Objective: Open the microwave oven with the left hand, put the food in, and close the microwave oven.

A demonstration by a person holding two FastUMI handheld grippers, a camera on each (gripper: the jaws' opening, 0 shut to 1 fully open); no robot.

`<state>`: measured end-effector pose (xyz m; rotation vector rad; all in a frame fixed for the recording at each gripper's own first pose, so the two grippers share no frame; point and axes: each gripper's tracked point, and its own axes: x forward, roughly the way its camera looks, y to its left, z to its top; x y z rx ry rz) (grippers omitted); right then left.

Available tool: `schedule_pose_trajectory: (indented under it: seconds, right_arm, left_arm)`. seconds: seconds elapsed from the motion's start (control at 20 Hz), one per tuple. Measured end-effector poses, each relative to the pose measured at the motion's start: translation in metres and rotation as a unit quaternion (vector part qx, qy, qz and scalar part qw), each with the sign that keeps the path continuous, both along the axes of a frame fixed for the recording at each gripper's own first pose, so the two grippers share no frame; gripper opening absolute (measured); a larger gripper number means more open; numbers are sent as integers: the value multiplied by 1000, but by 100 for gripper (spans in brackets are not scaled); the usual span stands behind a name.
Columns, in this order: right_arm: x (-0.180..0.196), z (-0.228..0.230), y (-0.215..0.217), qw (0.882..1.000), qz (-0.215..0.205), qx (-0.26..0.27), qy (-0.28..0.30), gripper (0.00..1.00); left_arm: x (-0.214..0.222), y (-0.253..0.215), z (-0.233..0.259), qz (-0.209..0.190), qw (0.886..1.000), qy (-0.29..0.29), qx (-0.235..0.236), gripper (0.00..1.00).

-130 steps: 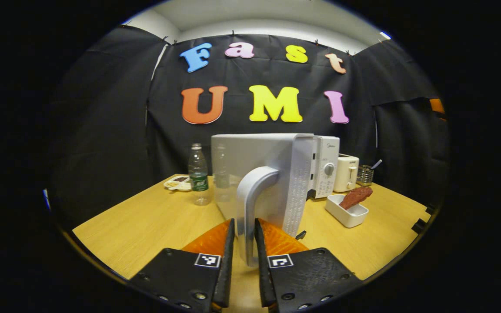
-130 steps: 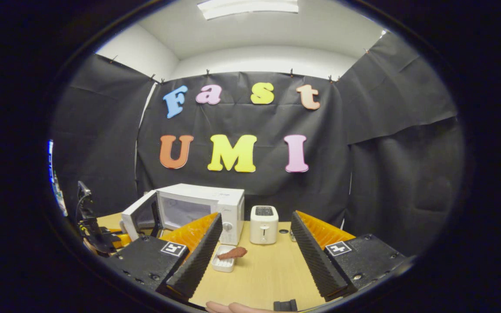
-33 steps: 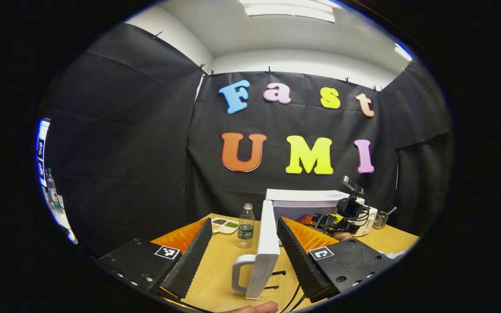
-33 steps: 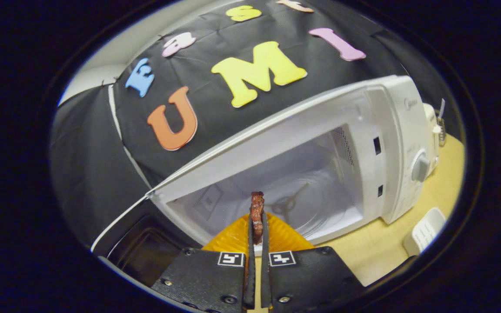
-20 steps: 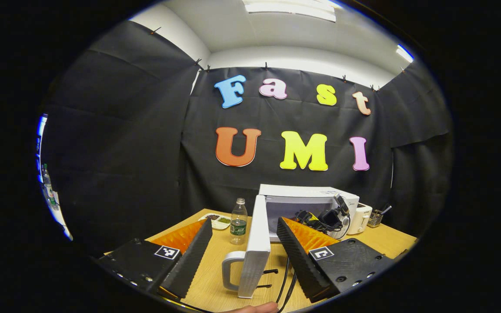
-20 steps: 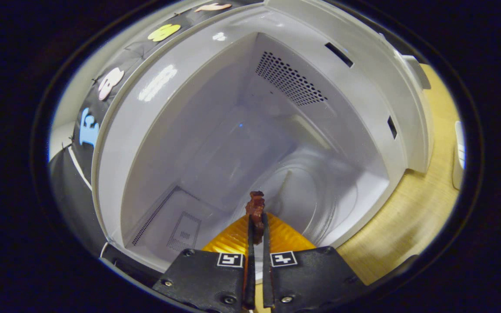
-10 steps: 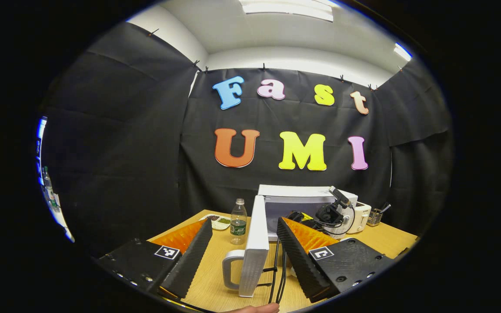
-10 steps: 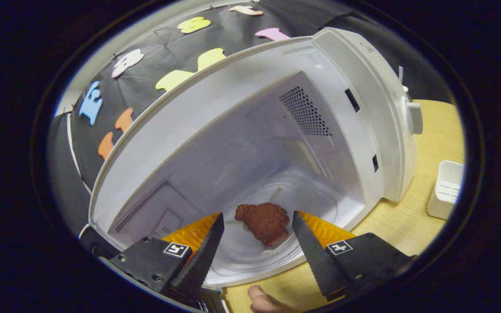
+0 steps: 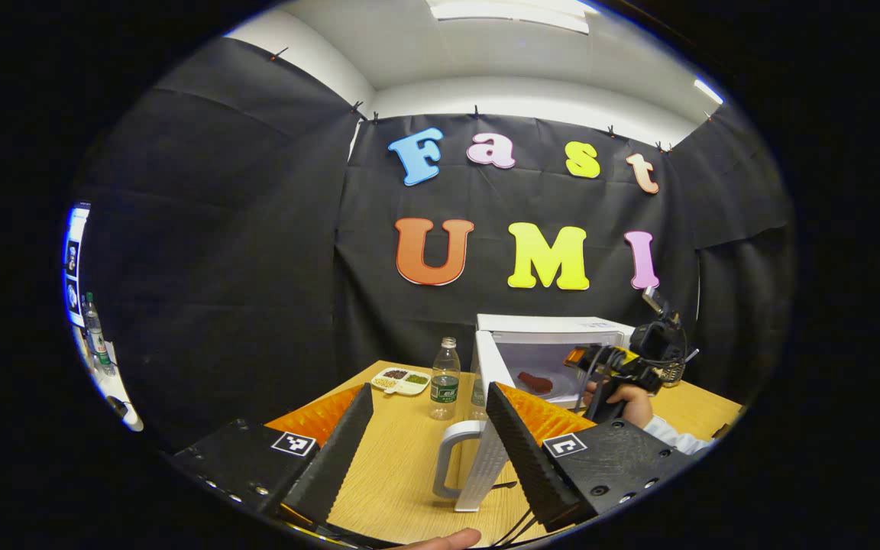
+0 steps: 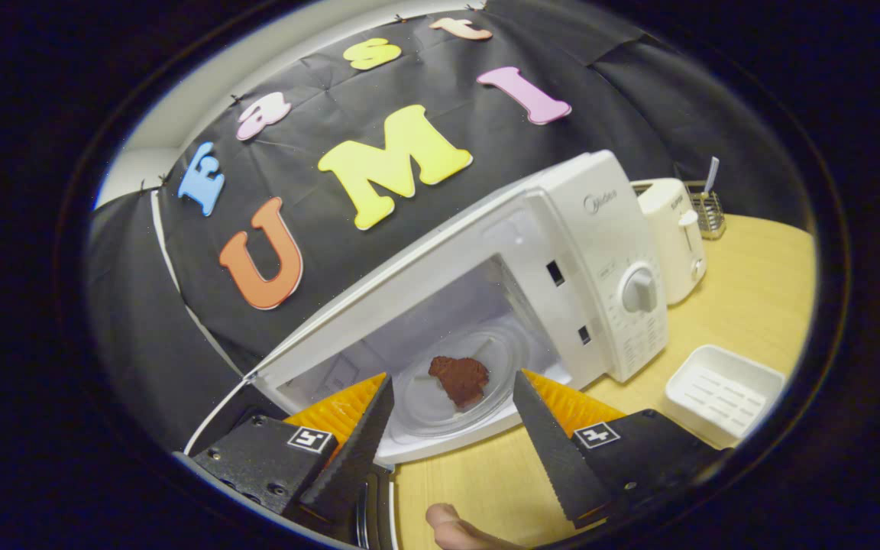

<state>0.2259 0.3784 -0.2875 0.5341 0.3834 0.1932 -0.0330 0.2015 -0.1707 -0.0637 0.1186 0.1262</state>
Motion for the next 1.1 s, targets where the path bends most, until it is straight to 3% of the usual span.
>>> schedule_pose_trajectory:
  seconds: [0.25, 0.45, 0.5, 0.55, 0.6, 0.8, 1.0, 1.05, 1.1]
  right_arm:
    - [-50, 59, -65, 997, 18, -42, -63, 100]
    - [-87, 84, -105, 994, 47, -73, -65, 99]
    - [-97, 90, -116, 993, 53, -82, -68, 99]
    - [-105, 99, -128, 991, 57, -94, -75, 100]
    - [-114, 106, -141, 989, 54, -110, -80, 99]
    - [-147, 141, -177, 979, 43, -158, -118, 100]
    - [-168, 157, -198, 970, 32, -195, -142, 100]
    - [-172, 156, -201, 970, 32, -195, -140, 89]
    - [-173, 155, -203, 971, 33, -191, -139, 89]
  left_arm:
    - [0, 25, -37, 17, 999, 37, -15, 92]
    - [7, 29, -58, 13, 998, 35, -52, 89]
    - [12, 30, -63, 9, 998, 38, -47, 74]
    - [15, 29, -69, 5, 998, 44, -39, 68]
    - [19, 26, -79, -3, 998, 54, -35, 46]
    - [28, 10, -96, -24, 996, 76, -34, 0]
    - [30, -1, -95, -31, 997, 76, -10, 0]
    - [32, -3, -96, -34, 996, 76, -14, 0]
    - [34, -8, -97, -39, 996, 75, -19, 0]
